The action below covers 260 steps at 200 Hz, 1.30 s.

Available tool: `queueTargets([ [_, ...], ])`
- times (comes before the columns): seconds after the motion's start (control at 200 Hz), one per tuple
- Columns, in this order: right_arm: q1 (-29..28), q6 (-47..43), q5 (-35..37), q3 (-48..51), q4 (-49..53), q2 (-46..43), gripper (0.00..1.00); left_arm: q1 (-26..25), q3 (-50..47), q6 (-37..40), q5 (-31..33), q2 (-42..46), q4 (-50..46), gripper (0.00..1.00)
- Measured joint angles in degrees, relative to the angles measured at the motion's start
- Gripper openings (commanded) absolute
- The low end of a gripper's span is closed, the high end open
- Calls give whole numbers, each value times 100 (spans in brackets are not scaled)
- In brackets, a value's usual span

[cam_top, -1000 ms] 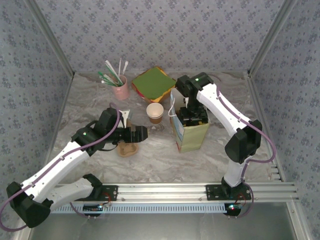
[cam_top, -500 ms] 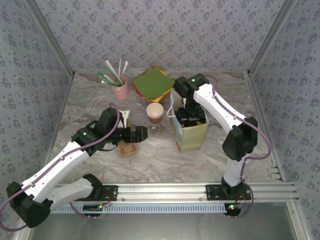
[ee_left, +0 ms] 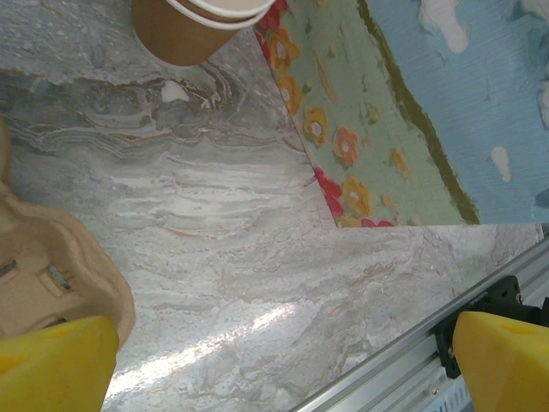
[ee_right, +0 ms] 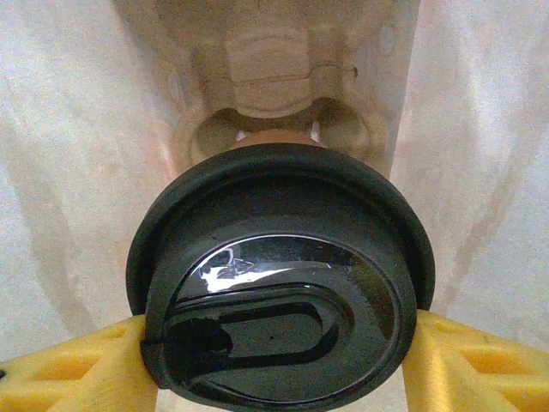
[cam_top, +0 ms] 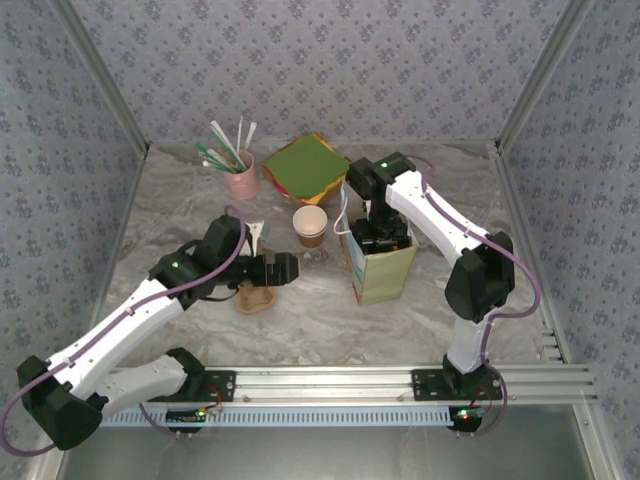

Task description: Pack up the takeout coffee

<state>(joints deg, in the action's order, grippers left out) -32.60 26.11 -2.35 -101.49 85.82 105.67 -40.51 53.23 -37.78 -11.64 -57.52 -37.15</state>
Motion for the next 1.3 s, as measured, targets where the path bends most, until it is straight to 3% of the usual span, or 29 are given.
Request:
queueTargets([
  [0.42,11,0,2,0,-35,-2,67,-415,212,-46,7,-380,245,100],
  [1.299,109,-17,4,0,-35,-2,67,-505,236,-90,50,-437,319,100],
])
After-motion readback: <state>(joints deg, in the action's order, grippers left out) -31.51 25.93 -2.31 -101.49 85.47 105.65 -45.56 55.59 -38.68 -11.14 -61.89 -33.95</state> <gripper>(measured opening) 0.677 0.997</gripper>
